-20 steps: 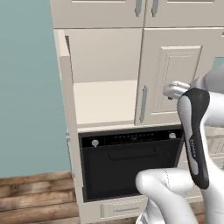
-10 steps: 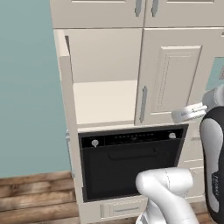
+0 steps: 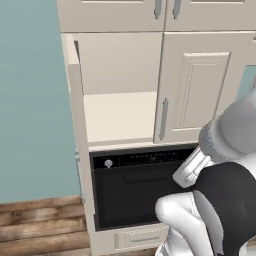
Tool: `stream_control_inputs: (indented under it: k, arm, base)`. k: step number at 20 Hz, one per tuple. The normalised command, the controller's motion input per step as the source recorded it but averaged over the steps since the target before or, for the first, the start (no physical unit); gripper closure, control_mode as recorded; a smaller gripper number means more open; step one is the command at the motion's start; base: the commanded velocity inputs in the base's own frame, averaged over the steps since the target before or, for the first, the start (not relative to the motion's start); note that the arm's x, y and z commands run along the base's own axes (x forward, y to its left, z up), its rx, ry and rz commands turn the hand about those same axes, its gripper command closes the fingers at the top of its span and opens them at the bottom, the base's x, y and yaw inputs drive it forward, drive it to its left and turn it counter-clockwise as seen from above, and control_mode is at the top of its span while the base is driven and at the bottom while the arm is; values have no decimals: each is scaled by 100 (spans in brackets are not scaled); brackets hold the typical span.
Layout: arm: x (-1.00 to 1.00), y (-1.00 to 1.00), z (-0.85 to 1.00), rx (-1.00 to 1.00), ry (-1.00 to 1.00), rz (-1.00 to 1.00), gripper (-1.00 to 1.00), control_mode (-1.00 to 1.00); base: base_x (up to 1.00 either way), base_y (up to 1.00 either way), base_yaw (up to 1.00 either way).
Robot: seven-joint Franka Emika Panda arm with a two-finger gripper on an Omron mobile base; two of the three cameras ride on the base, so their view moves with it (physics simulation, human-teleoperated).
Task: Open the cabinet. Pick the bar soap and place it next to the sink. Then close the cabinet.
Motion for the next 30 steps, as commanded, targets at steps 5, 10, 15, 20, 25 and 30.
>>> stream_control_inputs:
  k: [5,10,15,20,25,30]
  arm:
    - [-57,72,0,-39,-1,32,-100,-100]
    - [-31,78,-11,-36,-2,32,-100,-100]
    - [0,100,-35,-34,-3,28,-100,-100]
    - [14,100,-43,-29,0,22,-100,-100]
    - [95,96,-60,-23,6,5,-100,-100]
    - [100,78,-64,-18,6,0,-100,-100]
  base:
    - [0,0,0]
    - [0,0,0]
    - [0,0,0]
    - [0,0,0]
    - [0,0,0]
    - [0,0,0]
